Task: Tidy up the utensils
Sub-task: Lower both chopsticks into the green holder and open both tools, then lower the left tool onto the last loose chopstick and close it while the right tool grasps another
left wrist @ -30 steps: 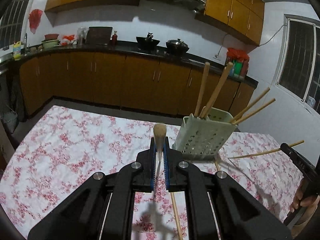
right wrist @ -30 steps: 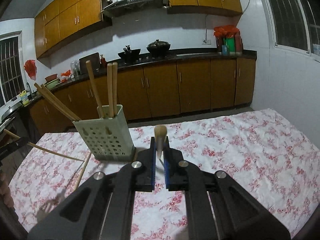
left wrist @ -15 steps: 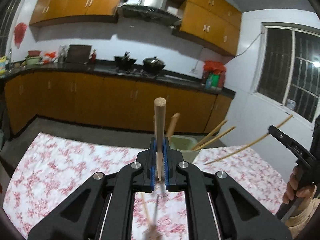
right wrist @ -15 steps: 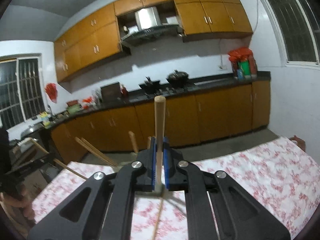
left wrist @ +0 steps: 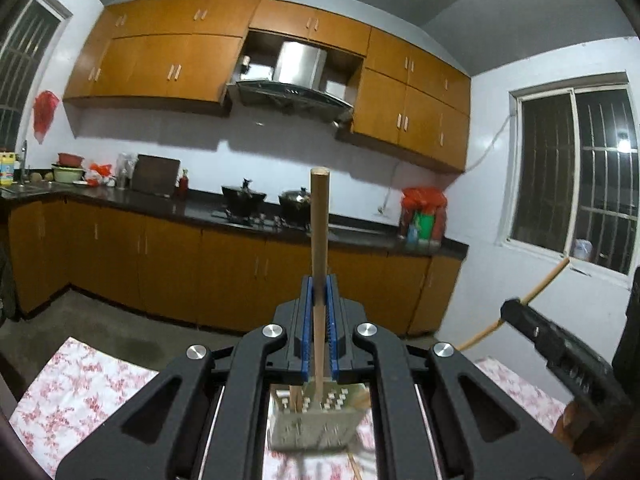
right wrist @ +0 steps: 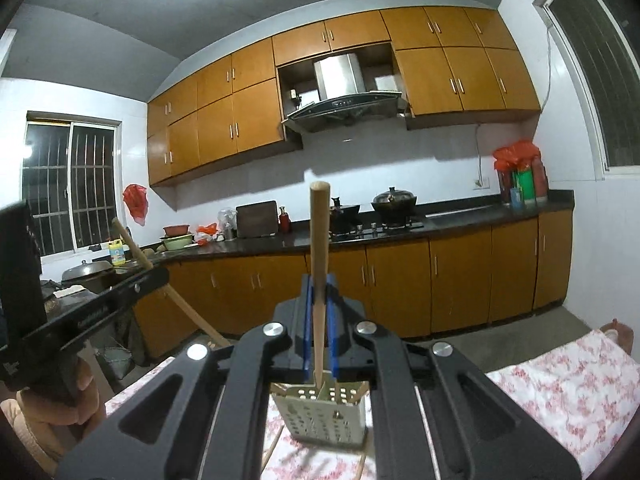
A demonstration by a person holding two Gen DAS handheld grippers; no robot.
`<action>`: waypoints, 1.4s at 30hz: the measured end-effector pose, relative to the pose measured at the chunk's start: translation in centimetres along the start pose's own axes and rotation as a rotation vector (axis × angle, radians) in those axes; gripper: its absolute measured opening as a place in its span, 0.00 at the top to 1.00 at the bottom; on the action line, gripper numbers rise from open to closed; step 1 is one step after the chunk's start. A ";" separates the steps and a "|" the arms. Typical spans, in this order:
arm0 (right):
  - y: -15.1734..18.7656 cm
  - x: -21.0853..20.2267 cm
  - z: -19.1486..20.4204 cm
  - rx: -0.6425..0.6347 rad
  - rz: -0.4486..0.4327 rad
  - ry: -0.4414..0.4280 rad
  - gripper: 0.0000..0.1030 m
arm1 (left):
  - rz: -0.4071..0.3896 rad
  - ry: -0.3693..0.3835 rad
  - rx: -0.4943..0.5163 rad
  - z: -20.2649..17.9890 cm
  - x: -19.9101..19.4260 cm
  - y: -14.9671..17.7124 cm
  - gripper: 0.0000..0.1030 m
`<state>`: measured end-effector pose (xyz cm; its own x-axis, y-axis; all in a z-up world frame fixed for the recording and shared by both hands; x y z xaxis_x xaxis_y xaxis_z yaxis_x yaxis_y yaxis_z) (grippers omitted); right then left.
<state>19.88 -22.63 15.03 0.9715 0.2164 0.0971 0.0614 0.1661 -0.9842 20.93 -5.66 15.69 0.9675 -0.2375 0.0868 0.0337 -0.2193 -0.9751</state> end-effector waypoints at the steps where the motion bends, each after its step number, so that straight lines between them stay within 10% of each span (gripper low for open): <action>1: 0.1 0.6 0.0 -0.004 0.000 0.004 0.92 | -0.008 -0.010 -0.002 0.0 0.6 -0.1 0.93; 22: 6.3 7.4 -1.8 0.025 0.177 0.031 0.79 | 0.128 -0.037 0.002 1.3 5.6 7.3 0.92; 26: 5.5 6.3 -2.1 0.022 0.153 0.040 0.71 | 0.103 -0.044 0.000 1.6 4.8 6.3 0.64; 33: 5.4 3.2 -4.5 0.012 0.167 0.117 0.60 | 0.073 -0.062 -0.021 2.8 2.6 4.5 0.60; 42: 15.9 -0.3 -10.1 0.015 0.483 0.269 0.53 | 0.197 -0.205 0.017 8.0 -2.8 9.8 0.48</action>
<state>22.89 -29.72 -2.16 0.9126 0.0180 -0.4085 -0.4075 0.1232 -0.9049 20.58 0.47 4.26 0.9863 -0.0775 -0.1458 -0.1573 -0.1720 -0.9725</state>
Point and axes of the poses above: each gripper's, at about its wrist camera, not at the fingertips, and x roughly the way its jaws point, z to its left, y to its underside, the point moved 8 cm from there along x, roughly the way its jaws point, and after that the axes turned 10 degrees about -z, right-handed, at the moved point
